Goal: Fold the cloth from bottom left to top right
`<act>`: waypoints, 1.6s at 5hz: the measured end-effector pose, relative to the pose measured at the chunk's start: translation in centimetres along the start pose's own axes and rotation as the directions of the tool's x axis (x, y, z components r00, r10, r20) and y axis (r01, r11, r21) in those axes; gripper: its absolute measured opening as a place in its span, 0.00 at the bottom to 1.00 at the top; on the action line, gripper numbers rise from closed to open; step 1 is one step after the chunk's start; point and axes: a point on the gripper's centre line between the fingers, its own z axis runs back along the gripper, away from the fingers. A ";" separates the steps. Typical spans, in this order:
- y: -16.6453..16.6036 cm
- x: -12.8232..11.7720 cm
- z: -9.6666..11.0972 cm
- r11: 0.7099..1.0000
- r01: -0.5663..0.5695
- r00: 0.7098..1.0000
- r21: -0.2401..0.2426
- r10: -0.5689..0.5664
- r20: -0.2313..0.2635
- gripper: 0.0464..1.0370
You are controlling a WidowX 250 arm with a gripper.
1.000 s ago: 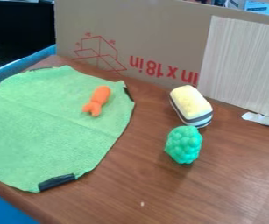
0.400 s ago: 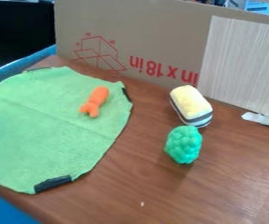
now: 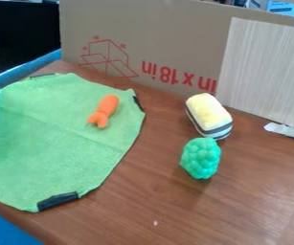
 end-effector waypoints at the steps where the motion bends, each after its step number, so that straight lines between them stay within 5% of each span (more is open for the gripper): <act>1: -3.9 0.6 -1.2 1.000 -0.004 0.999 0.006 0.004 -0.049 0.01; 4: -15.1 3.3 -3.0 0.999 -0.042 0.992 0.010 0.043 -0.117 0.01; 8: -21.0 5.4 -6.9 0.997 -0.066 0.983 0.029 0.070 -0.173 0.03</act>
